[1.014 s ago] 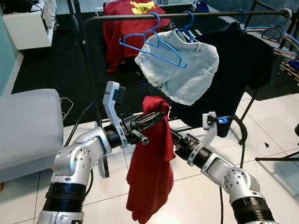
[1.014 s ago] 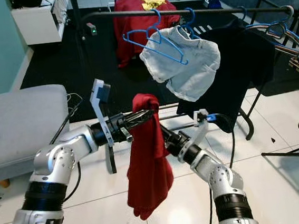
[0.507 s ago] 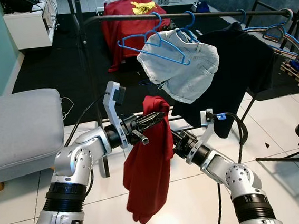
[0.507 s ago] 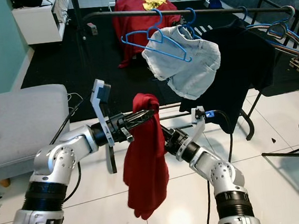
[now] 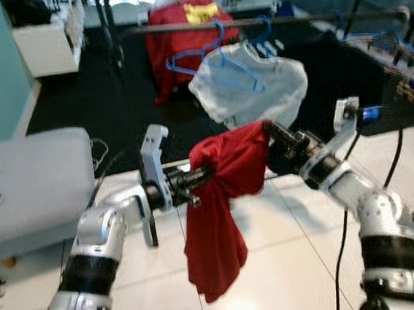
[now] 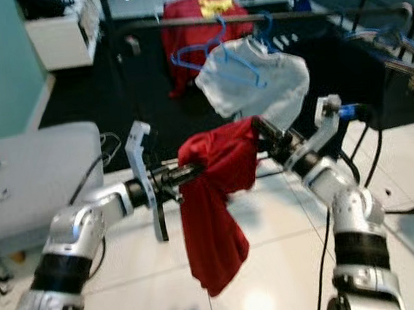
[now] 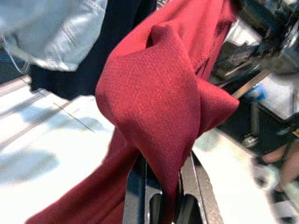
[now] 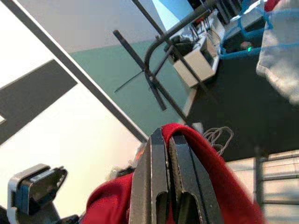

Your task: Hang hanger

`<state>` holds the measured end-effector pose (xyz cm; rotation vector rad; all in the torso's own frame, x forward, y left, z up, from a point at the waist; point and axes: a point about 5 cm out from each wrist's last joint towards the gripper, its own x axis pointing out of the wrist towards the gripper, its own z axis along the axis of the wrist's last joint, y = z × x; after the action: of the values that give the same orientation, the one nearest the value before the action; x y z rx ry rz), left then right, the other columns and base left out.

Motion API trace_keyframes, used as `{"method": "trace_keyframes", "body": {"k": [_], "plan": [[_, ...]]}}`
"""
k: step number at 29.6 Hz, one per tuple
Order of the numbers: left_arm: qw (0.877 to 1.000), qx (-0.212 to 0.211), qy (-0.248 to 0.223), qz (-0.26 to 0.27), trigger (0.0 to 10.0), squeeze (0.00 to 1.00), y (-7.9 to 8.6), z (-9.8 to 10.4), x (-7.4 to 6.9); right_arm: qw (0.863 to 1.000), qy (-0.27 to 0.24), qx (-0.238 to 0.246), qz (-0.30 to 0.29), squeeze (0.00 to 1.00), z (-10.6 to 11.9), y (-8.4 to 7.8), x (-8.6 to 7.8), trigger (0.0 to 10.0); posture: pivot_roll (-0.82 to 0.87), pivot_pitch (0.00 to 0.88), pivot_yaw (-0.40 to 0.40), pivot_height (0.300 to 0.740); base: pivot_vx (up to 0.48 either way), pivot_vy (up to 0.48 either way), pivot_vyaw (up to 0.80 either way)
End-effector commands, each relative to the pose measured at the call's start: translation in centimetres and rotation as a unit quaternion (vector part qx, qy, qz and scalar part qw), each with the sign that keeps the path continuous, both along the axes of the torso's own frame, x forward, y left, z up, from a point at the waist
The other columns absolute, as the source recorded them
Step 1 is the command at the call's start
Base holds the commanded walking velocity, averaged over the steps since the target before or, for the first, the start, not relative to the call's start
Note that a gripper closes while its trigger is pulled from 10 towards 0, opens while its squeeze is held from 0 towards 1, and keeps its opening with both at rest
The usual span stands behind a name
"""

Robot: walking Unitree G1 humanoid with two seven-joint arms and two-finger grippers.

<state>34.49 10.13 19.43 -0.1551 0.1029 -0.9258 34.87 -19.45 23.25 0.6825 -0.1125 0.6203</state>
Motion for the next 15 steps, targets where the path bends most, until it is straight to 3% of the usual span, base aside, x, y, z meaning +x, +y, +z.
{"method": "trace_keyframes", "body": {"k": [1,2,4,5,6,9,12,15], "plan": [[0.999,0.025,-0.008,0.019,0.0,0.0,0.7,-0.2,0.3,0.999,-0.028,0.001,-0.023,0.0,1.4,-1.0,0.0,0.0,-0.1,0.052,-0.026,0.74,0.0,0.0,0.0],[0.999,0.025,-0.008,0.019,0.0,0.0,0.7,-0.2,0.3,0.999,-0.028,0.001,-0.023,0.0,1.4,-1.0,0.0,0.0,-0.1,0.052,-0.026,0.74,0.0,0.0,0.0],[0.995,0.077,-0.024,0.066,0.0,0.0,0.7,-1.3,0.9,0.997,-0.072,-0.03,-0.021,0.0,4.6,-1.4,-0.1,0.0,-0.11,0.096,-0.045,0.74,0.0,0.0,0.0],[0.995,0.077,-0.024,0.066,0.0,0.0,0.7,-1.3,0.9,0.997,-0.072,-0.03,-0.021,0.0,4.6,-1.4,-0.1,0.0,-0.11,0.096,-0.045,0.74,0.0,0.0,0.0],[0.99,0.113,-0.027,0.085,0.0,0.0,0.5,-2.6,0.6,0.994,-0.101,-0.045,0.006,0.0,6.4,-0.7,-0.6,0.0,-0.11,0.094,-0.045,0.74,0.0,0.0,0.0],[0.988,0.121,-0.025,0.088,0.0,0.0,0.4,-2.9,0.5,0.993,-0.107,-0.048,0.017,0.0,6.6,-0.4,-0.8,0.0,-0.11,0.094,-0.045,0.74,0.0,0.0,0.0],[0.984,0.133,-0.003,0.119,0.0,0.0,0.7,-4.0,0.5,0.987,-0.122,-0.094,0.054,0.0,6.4,1.2,-1.7,0.0,-0.1,0.1,-0.051,0.74,0.0,0.0,0.0],[0.982,0.152,-0.002,0.114,0.0,0.0,0.8,-4.7,0.4,0.988,-0.12,-0.094,0.038,0.0,6.5,1.1,-1.4,0.0,-0.1,0.104,-0.053,0.74,0.0,0.0,0.0]]}}
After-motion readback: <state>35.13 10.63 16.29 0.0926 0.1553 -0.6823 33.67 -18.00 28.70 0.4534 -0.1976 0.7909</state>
